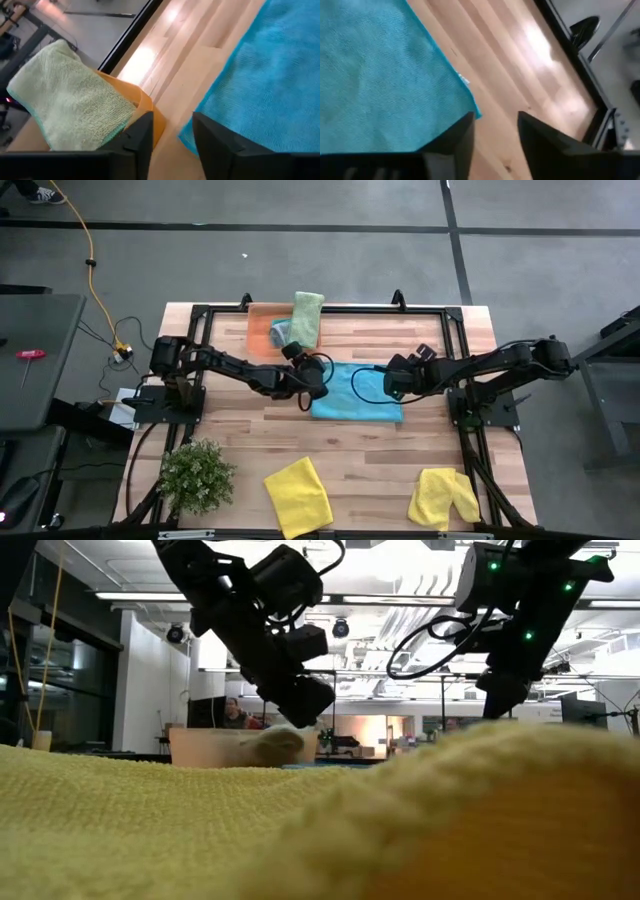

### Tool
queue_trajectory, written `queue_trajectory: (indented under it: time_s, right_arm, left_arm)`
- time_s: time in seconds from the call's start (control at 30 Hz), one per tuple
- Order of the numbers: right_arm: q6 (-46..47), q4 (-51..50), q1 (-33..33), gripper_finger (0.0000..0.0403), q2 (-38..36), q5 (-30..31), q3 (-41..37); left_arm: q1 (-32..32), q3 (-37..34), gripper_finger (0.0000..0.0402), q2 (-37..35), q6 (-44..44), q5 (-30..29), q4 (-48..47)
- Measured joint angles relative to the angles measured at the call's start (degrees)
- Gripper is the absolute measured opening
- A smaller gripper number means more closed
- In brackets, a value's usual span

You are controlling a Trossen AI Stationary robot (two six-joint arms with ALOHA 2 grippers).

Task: Fold microfiber towels
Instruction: Fold the blue microfiber cloth on the table

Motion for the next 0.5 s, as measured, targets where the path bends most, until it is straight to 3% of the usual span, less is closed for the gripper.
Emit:
queue_trajectory:
  time_s: [0.17,0.23,0.3,0.43,0.5]
  right_arm:
    - [-4.96,-0.38,0.07,0.0196,-0.84,0.45,0.02]
    - [-6.79,-0.53,0.73,0.0211,-1.72,-1.71,0.02]
    - [-7.99,-0.57,2.53,0.0220,-3.31,-3.78,-0.21]
    - [-6.17,1.75,8.15,0.0224,-8.73,-5.43,-3.62]
    - [-3.60,4.07,11.60,0.0224,-12.16,-5.42,-6.19]
  left_arm:
    - [-1.57,0.07,0.0172,-2.91,4.67,0.38,-2.17]
    - [-2.45,0.04,0.0182,-4.84,6.28,3.72,-4.92]
    - [-3.37,0.05,0.0188,-6.43,7.39,11.82,-6.64]
    - [-5.64,-0.02,0.0189,-6.93,10.15,34.89,-9.14]
    - [-7.69,0.08,0.0187,-6.33,10.09,40.67,-7.30]
